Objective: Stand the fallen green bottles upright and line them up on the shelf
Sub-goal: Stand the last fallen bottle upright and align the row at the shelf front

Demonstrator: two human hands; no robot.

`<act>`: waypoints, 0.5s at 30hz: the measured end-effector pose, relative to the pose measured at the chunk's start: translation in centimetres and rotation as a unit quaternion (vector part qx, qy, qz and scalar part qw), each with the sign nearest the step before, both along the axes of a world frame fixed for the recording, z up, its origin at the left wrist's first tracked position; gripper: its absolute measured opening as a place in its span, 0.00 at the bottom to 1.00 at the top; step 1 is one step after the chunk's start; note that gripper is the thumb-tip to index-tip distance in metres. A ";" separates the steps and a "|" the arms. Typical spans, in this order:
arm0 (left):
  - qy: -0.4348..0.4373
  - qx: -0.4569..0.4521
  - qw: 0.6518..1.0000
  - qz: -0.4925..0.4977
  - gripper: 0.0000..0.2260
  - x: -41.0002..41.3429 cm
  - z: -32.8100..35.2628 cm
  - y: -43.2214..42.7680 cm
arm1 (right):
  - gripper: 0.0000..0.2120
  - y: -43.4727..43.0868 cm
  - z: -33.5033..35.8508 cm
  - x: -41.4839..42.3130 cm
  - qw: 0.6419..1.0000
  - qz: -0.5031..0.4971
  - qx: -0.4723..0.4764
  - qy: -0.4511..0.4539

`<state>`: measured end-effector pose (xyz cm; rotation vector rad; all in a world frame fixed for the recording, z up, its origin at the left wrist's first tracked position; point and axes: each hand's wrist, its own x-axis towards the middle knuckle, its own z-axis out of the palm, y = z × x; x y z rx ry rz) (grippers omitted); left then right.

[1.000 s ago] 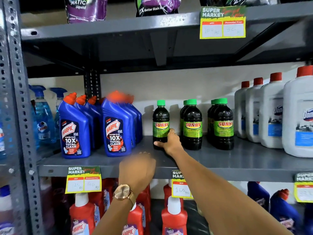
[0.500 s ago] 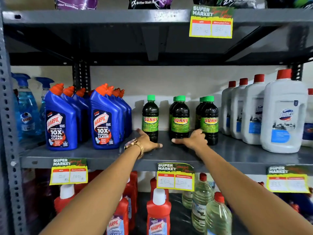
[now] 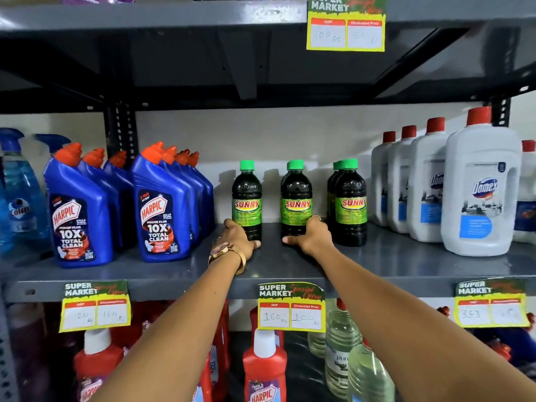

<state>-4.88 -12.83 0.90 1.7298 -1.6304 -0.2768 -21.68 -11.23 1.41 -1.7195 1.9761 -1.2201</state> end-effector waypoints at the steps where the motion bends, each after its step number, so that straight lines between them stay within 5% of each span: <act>1: -0.003 -0.001 1.000 0.002 0.31 0.0 0.0 0.0 | 0.40 -0.1 0.0 0.0 1.000 -0.004 -0.003 0.005; 10: 0.006 0.004 1.000 -0.004 0.32 -0.2 0.3 0.7 | 0.40 0.6 0.1 0.0 1.000 0.002 0.002 0.013; 15: -0.037 0.072 0.997 -0.004 0.53 -0.1 0.1 1.9 | 0.44 1.6 0.5 -0.5 1.000 0.006 0.004 0.004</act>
